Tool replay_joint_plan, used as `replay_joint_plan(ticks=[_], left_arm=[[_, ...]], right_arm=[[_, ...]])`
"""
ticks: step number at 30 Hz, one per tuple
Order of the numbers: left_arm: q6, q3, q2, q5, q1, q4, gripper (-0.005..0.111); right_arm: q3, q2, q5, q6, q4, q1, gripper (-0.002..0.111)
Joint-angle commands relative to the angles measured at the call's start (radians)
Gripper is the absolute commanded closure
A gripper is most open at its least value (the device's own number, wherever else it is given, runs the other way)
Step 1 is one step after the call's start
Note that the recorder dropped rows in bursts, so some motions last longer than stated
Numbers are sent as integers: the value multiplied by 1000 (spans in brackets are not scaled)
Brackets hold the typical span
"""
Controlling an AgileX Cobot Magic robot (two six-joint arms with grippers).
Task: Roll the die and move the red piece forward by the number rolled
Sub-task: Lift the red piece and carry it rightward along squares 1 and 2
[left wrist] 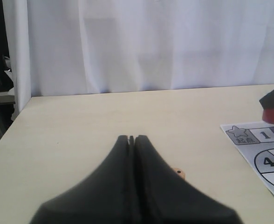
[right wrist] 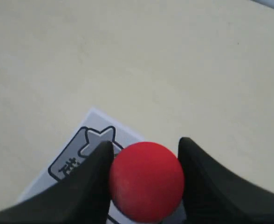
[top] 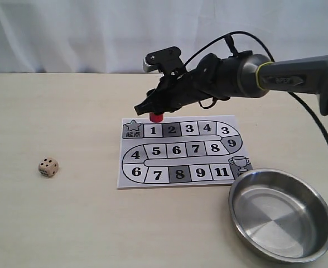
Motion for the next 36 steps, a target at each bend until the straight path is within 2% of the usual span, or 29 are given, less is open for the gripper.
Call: replay_joint_plan(ticks=[1, 7, 14, 22, 31, 36], left_arm=[[4, 3, -3, -7, 0, -2, 107], [4, 3, -3, -7, 0, -2, 107], [4, 3, -3, -7, 0, -2, 107], [4, 3, -3, -7, 0, -2, 107], [4, 3, -3, -7, 0, -2, 107], [4, 3, -3, -7, 0, -2, 107]], right_arm=[[2, 73, -12, -1, -3, 0, 104], [2, 80, -5, -7, -3, 0, 104], [2, -24, 31, -1, -130, -8, 104], [2, -31, 68, 4, -227, -29, 104], [2, 2, 97, 171, -220, -78, 104], [2, 59, 110, 178, -224, -66, 104]])
